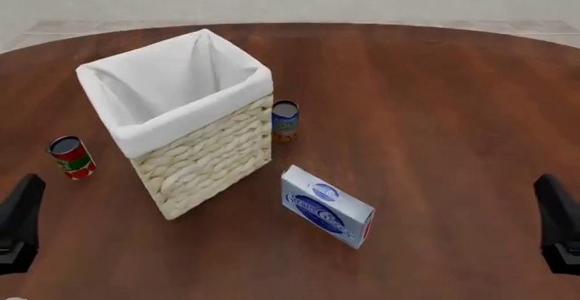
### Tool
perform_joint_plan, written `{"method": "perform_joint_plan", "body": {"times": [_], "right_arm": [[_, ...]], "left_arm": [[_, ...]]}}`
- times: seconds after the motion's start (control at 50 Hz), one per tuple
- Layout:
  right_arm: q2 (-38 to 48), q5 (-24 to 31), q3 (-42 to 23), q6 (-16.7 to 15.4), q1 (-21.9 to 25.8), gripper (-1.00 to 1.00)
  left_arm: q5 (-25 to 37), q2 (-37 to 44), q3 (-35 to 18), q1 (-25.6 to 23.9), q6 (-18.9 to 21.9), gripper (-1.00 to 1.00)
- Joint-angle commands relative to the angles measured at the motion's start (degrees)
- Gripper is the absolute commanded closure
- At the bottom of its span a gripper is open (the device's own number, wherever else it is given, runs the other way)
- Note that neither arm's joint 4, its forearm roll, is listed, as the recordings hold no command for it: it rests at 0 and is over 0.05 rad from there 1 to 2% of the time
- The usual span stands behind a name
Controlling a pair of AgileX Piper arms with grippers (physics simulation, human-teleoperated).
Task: Pick up the cream cheese box, and put it in the basket.
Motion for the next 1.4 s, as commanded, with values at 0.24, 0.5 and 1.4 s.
{"method": "perform_joint_plan", "body": {"times": [0.24, 0.5, 1.4], "right_arm": [[1.02, 0.19, -0.48, -1.20, 1.49, -1.00], [3.64, -1.51, -0.46, -1.31, 2.91, -1.00], [21.51, -9.86, -5.37, -10.68, 13.12, -1.00]], "left_arm": [[0.42, -0.03, 0.00, 0.60, -0.15, -1.00], [0.43, -0.01, -0.06, 0.47, -0.42, -1.00], [-0.89, -0.18, 0.04, 0.58, 2.00, -1.00]]}}
